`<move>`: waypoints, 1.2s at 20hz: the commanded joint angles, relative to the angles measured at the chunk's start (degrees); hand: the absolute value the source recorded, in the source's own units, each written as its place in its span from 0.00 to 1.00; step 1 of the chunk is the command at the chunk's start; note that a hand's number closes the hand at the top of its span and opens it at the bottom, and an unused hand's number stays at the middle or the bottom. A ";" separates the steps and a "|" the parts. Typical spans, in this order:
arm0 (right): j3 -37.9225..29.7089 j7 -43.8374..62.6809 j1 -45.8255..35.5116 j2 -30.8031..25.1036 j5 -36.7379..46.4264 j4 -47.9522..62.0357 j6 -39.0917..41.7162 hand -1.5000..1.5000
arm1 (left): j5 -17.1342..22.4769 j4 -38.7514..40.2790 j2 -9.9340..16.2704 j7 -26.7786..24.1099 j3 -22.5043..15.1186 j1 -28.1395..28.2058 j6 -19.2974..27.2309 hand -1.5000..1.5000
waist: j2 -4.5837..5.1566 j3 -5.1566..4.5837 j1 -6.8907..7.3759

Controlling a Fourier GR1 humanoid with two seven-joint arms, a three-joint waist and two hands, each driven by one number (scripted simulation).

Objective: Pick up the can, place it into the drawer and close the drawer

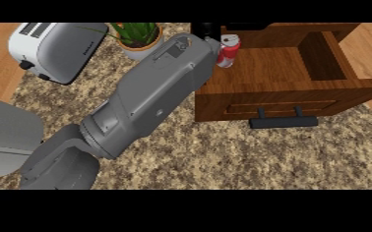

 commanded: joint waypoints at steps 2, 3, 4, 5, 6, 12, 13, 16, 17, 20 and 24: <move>8.13 -2.24 -3.51 0.44 14.78 1.18 -1.31 0.00 | 0.50 1.54 0.00 0.70 1.26 -1.02 -2.04 0.00 | -0.24 -0.02 1.26; 10.59 -0.56 -7.50 0.06 17.87 4.53 -2.87 0.00 | 0.50 2.42 0.00 -0.54 2.03 -0.52 -3.61 0.00 | 0.05 -0.05 1.95; 13.03 -4.18 -4.88 1.05 20.99 3.68 -2.21 0.00 | 1.03 2.73 0.00 -0.85 2.33 -0.13 -2.06 0.00 | -0.03 -0.01 1.26; 11.75 -4.70 -6.91 -0.78 23.37 6.67 -3.49 0.00 | 0.02 -0.39 0.00 3.06 0.62 -1.90 0.29 0.00 | -0.70 -0.02 2.51; 13.62 -5.86 -10.07 -0.69 26.83 10.88 -5.59 0.00 | 0.10 1.72 0.00 2.75 2.16 -2.56 -2.32 0.00 | -0.31 -0.02 3.01; 24.58 -5.70 -15.09 2.83 41.66 17.74 -13.96 0.00 | -1.77 0.19 1.04 5.83 2.26 -2.52 0.43 0.00 | -0.85 -0.04 3.18; 24.40 -5.85 -19.09 1.42 41.41 20.86 -13.60 0.00 | -2.03 1.18 0.92 4.29 2.76 -0.60 -1.53 0.00 | -0.66 -0.05 3.01; 28.79 -5.52 -22.53 0.87 48.45 26.83 -15.36 0.00 | -3.19 0.10 1.65 3.62 2.40 1.25 -1.57 0.00 | -0.66 -0.07 3.39; 27.42 -7.26 -23.63 -0.49 48.80 30.33 -16.06 0.00 | -3.62 -3.02 1.26 3.77 1.72 2.96 -0.23 0.00 | -0.96 -0.07 4.00; 27.56 -8.74 -28.11 -2.22 50.96 38.11 -16.63 0.00 | -4.03 -3.70 3.79 8.40 2.43 -0.43 0.52 0.00 | -0.91 -0.04 3.75; 30.10 -10.20 -33.43 -2.72 57.82 48.35 -21.05 0.00 | -5.20 -5.43 6.88 10.02 2.44 0.16 1.49 0.00 | -0.84 -0.04 4.33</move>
